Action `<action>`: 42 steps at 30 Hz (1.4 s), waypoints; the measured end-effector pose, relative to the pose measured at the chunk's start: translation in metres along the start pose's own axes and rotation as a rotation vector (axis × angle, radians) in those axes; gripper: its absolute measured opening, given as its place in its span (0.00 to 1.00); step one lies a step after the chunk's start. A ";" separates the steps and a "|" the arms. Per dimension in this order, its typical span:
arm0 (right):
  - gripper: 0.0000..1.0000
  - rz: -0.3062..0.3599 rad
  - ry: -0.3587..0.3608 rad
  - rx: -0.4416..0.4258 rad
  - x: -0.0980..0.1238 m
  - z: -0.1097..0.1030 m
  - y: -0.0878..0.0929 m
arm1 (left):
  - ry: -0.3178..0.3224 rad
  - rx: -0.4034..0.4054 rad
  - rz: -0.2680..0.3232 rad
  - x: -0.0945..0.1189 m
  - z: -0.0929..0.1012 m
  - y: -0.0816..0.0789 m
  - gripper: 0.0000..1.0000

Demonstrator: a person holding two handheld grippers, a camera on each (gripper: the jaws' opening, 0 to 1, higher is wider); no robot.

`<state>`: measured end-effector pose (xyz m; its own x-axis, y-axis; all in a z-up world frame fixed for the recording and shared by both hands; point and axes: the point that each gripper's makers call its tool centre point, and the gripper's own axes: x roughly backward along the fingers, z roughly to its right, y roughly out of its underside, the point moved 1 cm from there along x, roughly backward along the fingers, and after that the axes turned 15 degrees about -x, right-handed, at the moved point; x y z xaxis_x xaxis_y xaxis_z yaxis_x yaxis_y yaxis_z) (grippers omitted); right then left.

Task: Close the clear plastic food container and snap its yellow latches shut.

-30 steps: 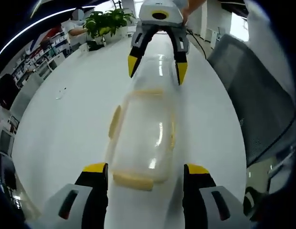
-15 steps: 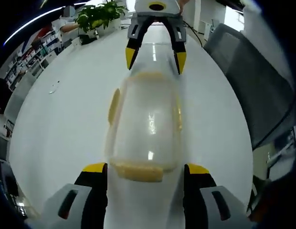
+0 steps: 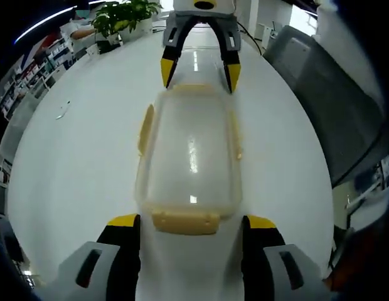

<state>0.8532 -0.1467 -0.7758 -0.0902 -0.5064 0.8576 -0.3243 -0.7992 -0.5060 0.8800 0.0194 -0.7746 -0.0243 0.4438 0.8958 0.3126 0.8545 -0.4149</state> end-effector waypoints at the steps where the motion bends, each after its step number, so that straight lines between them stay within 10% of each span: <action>1: 0.60 -0.003 -0.001 0.000 -0.001 0.000 0.000 | 0.004 0.005 0.001 0.000 0.000 0.000 0.61; 42: 0.38 -0.032 -0.031 0.005 -0.001 -0.001 0.004 | 0.043 -0.040 0.003 -0.002 0.007 -0.007 0.34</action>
<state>0.8514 -0.1491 -0.7789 -0.0503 -0.4905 0.8700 -0.3217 -0.8167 -0.4791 0.8714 0.0148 -0.7747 0.0173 0.4341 0.9007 0.3505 0.8410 -0.4121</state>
